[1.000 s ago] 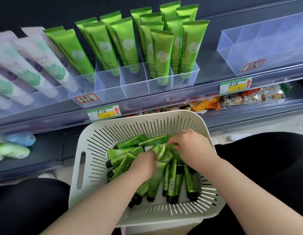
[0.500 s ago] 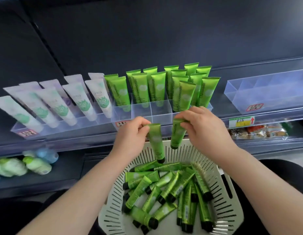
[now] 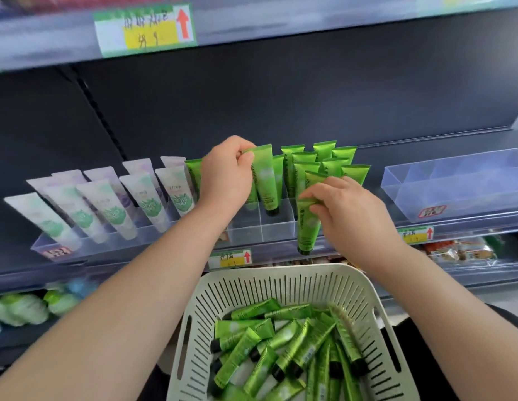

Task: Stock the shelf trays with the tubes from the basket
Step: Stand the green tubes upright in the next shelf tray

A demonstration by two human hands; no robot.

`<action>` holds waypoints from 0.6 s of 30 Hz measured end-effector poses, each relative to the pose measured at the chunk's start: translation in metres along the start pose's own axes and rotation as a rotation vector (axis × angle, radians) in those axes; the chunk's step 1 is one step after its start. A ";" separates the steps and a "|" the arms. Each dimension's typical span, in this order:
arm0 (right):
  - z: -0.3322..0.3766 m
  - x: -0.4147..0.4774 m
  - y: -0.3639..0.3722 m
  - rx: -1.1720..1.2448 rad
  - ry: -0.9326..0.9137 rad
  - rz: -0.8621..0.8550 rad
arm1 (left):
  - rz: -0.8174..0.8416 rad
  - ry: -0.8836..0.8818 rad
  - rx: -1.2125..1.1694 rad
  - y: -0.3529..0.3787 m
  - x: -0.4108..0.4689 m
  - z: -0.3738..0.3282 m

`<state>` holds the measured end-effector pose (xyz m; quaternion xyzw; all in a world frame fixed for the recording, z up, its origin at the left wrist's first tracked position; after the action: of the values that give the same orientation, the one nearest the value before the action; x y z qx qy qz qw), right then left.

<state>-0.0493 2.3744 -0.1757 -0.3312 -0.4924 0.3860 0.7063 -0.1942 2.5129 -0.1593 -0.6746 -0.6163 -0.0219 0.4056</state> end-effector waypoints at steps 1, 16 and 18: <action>-0.002 0.000 -0.001 0.004 0.003 0.001 | 0.011 0.017 0.038 0.005 0.003 -0.001; 0.010 0.021 -0.012 0.011 -0.027 -0.056 | 0.145 0.063 0.222 0.025 0.002 0.013; 0.016 0.028 -0.014 0.008 -0.033 -0.066 | 0.133 0.126 0.262 0.016 0.001 0.008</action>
<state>-0.0551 2.3931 -0.1470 -0.3056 -0.5132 0.3699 0.7116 -0.1842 2.5198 -0.1717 -0.6525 -0.5414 0.0435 0.5285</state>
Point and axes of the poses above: each hand's wrist, its own x-axis towards the middle knuckle, its own y-axis out of the palm, z = x × y, the point moved 4 cm from there along x, towards the middle knuckle, and after that the axes turned 7 degrees about y, right-handed, at the moved point
